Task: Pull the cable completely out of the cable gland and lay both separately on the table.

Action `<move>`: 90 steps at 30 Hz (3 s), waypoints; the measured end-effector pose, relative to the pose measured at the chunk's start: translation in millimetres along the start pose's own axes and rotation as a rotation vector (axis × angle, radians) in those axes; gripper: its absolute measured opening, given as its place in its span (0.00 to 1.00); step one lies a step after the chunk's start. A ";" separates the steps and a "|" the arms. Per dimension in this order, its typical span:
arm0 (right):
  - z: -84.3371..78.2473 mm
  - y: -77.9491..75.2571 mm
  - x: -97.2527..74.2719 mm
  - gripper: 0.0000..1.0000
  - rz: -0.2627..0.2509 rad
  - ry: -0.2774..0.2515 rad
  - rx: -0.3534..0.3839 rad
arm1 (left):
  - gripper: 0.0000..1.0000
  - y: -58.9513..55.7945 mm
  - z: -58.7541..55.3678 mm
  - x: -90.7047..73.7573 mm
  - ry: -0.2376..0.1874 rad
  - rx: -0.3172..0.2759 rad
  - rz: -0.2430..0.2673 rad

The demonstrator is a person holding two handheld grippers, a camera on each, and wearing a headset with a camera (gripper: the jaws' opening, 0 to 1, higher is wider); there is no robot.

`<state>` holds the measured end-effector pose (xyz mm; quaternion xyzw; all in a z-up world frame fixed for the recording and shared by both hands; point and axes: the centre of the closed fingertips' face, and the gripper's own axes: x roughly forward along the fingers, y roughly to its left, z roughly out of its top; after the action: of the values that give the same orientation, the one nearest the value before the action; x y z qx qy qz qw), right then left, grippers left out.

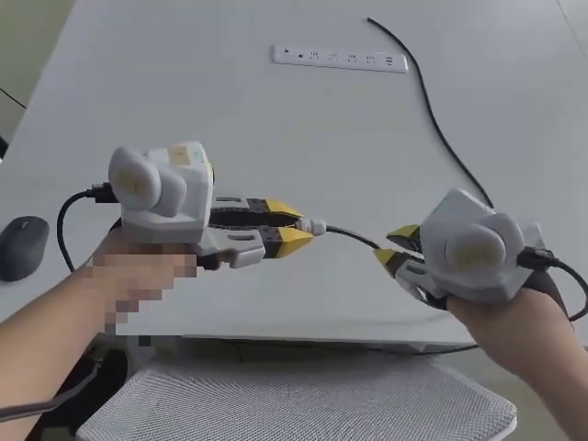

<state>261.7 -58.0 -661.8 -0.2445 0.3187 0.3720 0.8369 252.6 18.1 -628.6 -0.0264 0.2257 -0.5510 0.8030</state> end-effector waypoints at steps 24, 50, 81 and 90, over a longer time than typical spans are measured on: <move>48.5 45.4 15.0 0.11 0.130 -0.031 -0.386 | 0.15 -0.2 -2.0 -0.4 0.005 -0.013 -0.002; 34.3 12.8 12.7 0.00 0.022 -0.094 -0.096 | 0.15 -1.0 8.4 2.7 -0.010 0.037 -0.001; -66.9 -37.7 33.9 0.00 -0.042 0.119 0.539 | 0.15 -4.3 5.2 7.1 0.000 0.046 -0.001; -60.7 -39.3 32.0 0.01 -0.052 0.109 0.380 | 0.15 -1.0 7.3 6.3 -0.010 0.039 0.003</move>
<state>287.6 -106.1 -719.0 -0.1100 0.4214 0.2699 0.8588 256.5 10.5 -623.9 -0.0132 0.2111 -0.5539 0.8053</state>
